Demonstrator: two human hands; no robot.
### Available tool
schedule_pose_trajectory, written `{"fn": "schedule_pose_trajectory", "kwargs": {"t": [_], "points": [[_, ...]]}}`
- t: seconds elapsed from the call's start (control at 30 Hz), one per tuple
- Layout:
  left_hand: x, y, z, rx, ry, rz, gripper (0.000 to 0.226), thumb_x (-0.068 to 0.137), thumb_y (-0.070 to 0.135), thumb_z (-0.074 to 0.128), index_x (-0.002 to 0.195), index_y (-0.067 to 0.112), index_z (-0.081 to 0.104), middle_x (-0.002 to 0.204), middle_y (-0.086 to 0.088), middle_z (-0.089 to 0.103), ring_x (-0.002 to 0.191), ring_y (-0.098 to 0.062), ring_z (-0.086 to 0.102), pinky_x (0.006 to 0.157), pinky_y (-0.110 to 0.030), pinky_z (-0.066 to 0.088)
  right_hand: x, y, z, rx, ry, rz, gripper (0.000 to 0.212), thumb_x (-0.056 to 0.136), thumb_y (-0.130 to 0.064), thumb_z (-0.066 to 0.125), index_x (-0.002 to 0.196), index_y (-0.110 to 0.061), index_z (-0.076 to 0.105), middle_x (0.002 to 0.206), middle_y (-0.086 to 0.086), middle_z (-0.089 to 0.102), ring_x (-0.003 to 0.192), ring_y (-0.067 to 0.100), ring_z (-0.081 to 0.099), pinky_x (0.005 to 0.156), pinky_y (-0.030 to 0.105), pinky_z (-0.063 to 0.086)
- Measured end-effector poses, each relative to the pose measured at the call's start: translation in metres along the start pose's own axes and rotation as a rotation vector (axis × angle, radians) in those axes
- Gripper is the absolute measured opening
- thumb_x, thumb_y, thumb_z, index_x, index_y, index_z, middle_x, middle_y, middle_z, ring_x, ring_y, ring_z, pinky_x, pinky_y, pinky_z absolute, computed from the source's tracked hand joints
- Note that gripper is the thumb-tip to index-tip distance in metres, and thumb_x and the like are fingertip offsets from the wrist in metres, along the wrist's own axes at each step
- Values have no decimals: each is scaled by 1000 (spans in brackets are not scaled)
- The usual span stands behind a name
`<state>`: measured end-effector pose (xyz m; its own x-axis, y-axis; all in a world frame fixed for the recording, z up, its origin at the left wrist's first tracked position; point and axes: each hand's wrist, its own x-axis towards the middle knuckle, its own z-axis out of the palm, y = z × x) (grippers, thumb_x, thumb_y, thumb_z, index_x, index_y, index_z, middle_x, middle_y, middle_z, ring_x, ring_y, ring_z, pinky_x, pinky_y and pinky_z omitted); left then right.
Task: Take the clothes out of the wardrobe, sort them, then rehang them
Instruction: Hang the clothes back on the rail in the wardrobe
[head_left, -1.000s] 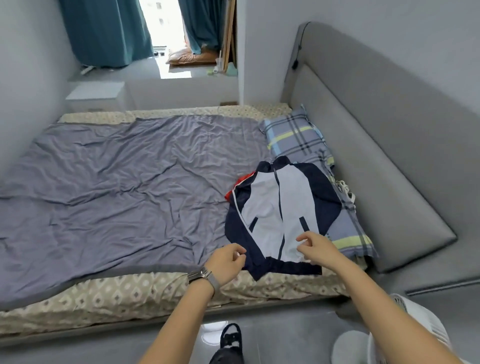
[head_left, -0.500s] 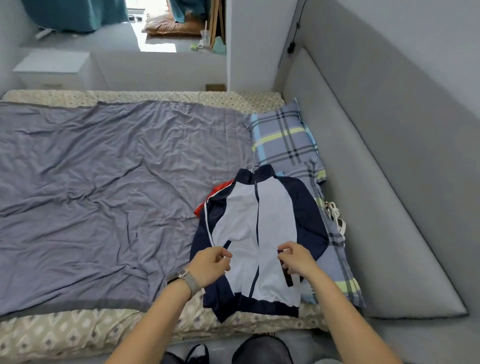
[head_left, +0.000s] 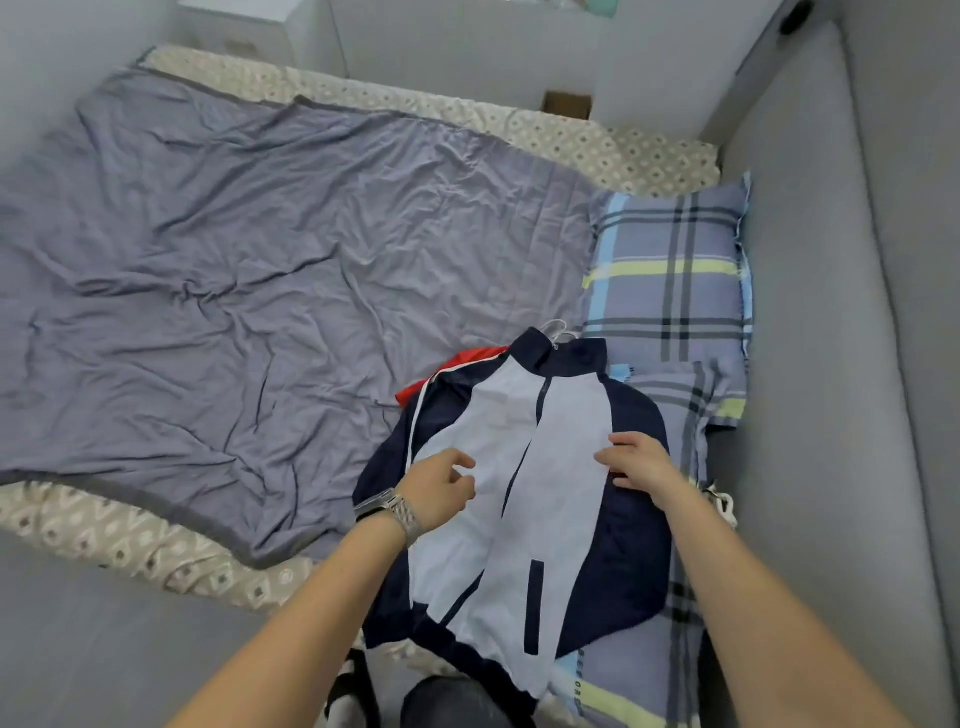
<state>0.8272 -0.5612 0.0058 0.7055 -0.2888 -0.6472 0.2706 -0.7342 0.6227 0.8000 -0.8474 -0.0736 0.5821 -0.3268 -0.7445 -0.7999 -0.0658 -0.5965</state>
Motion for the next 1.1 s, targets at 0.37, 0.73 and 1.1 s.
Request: {"fn": "schedule_pose_trajectory", "kwargs": {"t": [0.37,0.73,1.1], "points": [[48,4,26,-203,113,-170,31,92,17,49,122,19,46,94,0,66,77,-8,65,61,-20,44,110,-11,-1,-624,163,-24,91,81,-46,66,151,-14,16,149,11,34,137,35,25,108,49,27],[61,-11,20,-200,139,-216,26,89,15,52,114,19,51,89,-3,68,72,-10,65,69,-26,51,133,-25,25,-853,425,-114,73,86,-41,62,140,-4,30,143,16,36,129,33,35,104,44,32],[64,-2,16,-342,108,-226,24,91,14,48,113,22,50,92,1,68,74,-9,65,61,-21,48,152,-38,7,-1137,225,98,65,77,-35,68,131,-9,44,133,11,46,124,31,40,101,39,33]]}}
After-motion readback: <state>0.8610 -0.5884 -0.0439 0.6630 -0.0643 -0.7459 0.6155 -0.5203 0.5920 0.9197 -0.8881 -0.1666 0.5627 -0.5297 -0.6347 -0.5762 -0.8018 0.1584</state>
